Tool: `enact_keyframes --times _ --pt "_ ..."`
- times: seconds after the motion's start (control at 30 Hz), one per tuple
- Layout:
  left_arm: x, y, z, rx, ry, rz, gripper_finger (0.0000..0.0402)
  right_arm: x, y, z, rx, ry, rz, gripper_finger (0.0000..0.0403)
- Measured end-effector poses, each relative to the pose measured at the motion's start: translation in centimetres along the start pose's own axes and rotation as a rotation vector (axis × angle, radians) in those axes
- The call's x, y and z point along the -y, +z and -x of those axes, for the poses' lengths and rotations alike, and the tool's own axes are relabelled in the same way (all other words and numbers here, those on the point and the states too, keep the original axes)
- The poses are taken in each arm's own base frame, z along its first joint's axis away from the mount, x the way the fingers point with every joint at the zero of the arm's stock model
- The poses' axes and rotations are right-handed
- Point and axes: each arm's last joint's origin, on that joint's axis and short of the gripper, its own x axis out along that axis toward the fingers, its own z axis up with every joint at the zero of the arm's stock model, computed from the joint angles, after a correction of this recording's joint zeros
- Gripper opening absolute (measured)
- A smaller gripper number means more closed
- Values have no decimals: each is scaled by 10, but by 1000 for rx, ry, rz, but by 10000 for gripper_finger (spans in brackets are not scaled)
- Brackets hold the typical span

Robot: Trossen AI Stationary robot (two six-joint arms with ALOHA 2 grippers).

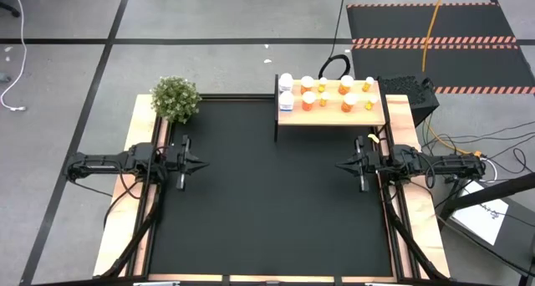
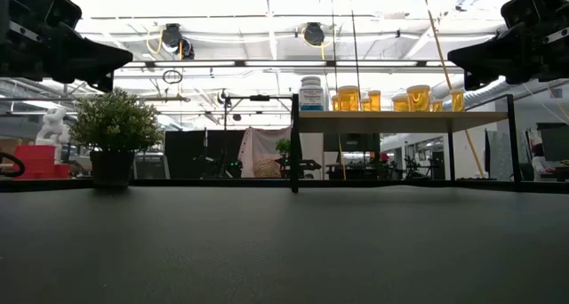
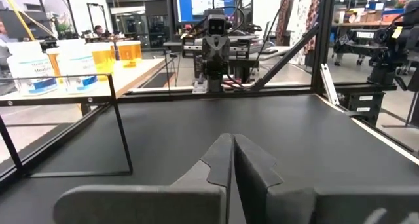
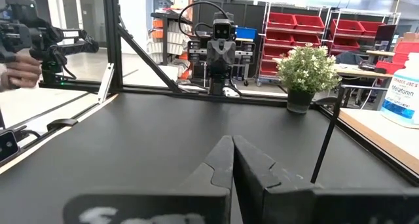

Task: Pick and place medicine bottles onto shelf by color
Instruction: Return to Home Position

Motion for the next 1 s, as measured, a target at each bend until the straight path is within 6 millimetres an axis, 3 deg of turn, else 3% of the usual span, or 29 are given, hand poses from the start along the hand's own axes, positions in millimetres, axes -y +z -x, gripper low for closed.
enact_keyframes --times 0.27,0.5,1.0 --pt "0 0 0 0 0 -4 25 0 0 0 0 0 0 0" --pt "0 1 0 14 6 -123 26 0 0 0 0 0 -1 0" --pt "0 1 0 14 8 -125 26 0 0 0 0 0 -1 0"
